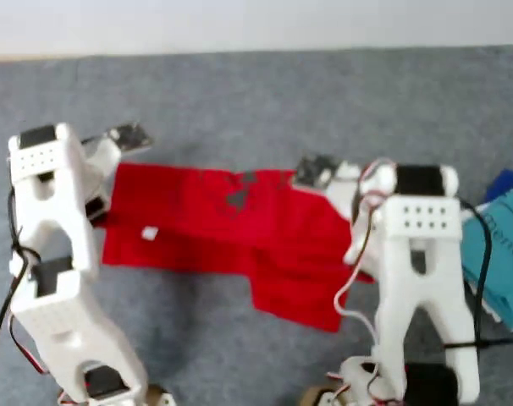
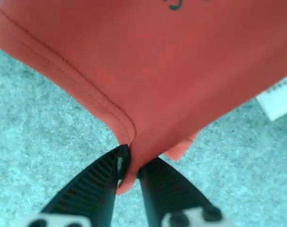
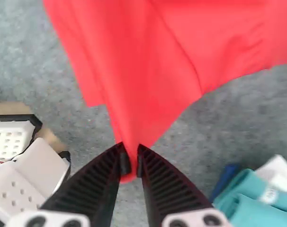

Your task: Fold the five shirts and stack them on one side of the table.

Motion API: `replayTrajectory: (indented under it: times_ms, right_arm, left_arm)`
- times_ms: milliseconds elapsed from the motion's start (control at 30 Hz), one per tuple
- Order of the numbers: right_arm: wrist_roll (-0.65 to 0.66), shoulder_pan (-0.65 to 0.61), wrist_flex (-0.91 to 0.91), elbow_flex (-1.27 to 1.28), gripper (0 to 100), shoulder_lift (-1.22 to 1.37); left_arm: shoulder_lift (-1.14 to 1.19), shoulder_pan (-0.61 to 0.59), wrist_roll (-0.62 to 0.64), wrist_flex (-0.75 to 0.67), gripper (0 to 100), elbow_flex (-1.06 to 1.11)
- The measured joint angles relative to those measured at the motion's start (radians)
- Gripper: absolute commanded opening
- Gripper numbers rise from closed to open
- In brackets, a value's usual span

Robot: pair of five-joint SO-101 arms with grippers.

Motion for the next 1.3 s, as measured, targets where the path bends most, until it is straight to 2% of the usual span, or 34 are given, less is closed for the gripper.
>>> replayTrajectory:
  times_ms: [300, 467, 533, 667, 933, 1067, 1300]
  right_arm:
    - [-0.014, -0.005, -0.083, 0.152, 2.9, -0.055]
    - [-0.083, -0.078, -0.054, 0.153, 21.6, -0.055]
    - [-0.141, -0.092, -0.046, 0.141, 24.3, -0.055]
    - [-0.219, -0.103, -0.046, 0.057, 24.3, -0.055]
    - [-0.235, -0.104, -0.129, -0.034, 24.2, 0.000]
    - [-0.238, -0.103, -0.175, -0.060, 24.2, 0.068]
    - [-0.241, -0.103, -0.183, -0.106, 24.2, 0.117]
  left_arm:
    - [0.000, 0.000, 0.029, -0.072, 2, 0.020]
    - [0.000, -0.017, 0.043, -0.081, 10, 0.020]
    - [0.000, -0.034, 0.081, -0.095, 12, 0.020]
    - [0.000, -0.072, 0.126, -0.100, 14, -0.023]
    - [0.000, -0.069, 0.172, -0.098, 14, -0.064]
    - [0.000, -0.034, 0.172, -0.046, 14, -0.064]
    - [0.000, -0.041, 0.058, 0.086, 15, -0.107]
